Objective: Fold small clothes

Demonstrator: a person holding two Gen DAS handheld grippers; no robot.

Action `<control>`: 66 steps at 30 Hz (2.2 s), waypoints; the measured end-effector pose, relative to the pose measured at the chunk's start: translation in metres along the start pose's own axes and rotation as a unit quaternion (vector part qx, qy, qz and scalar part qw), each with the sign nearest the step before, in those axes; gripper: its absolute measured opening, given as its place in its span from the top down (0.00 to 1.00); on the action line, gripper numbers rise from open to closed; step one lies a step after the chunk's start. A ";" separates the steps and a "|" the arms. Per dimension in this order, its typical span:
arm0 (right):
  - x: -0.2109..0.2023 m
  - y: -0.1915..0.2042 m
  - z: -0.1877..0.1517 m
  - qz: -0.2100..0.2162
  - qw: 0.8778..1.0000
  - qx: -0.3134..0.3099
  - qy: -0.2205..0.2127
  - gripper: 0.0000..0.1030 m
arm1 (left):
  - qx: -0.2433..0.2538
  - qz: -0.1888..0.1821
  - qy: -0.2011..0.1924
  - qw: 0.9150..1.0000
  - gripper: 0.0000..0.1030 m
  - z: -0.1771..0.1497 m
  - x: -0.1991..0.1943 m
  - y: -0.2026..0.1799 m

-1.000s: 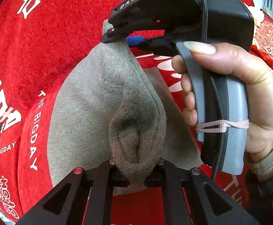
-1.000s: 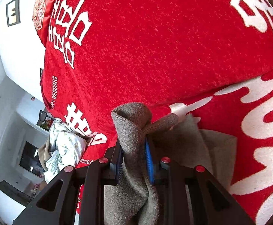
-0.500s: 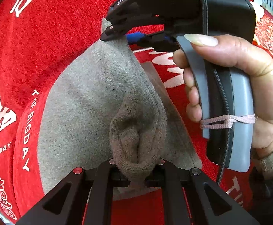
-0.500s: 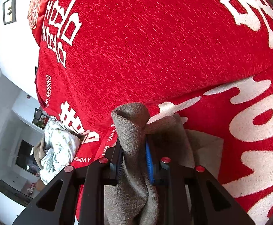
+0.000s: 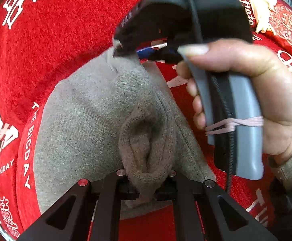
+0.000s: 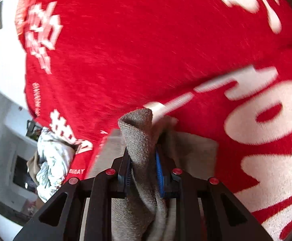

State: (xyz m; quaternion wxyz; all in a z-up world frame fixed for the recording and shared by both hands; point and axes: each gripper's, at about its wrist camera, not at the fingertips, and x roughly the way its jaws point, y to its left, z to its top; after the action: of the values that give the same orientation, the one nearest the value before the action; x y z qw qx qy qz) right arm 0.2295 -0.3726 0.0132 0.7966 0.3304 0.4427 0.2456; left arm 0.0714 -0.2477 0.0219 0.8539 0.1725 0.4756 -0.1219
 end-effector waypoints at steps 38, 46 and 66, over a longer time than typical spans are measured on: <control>-0.044 0.083 -0.055 0.001 0.992 -0.124 -0.016 0.25 | -0.113 -0.172 -0.062 0.977 0.35 -0.032 -0.075 0.092; -0.036 0.080 -0.063 0.064 0.993 -0.102 0.018 0.25 | -0.244 -0.116 -0.022 0.963 0.19 -0.022 -0.031 0.157; -0.017 0.028 -0.045 0.004 0.998 -0.052 0.029 0.40 | -0.255 -0.061 0.046 0.964 0.04 0.019 0.053 0.188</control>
State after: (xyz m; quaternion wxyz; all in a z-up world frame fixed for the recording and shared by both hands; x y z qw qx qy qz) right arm 0.1794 -0.3515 0.0253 0.7988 0.2829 0.4506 0.2807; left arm 0.1832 -0.0861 0.0198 0.8375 -0.0745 0.5398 -0.0408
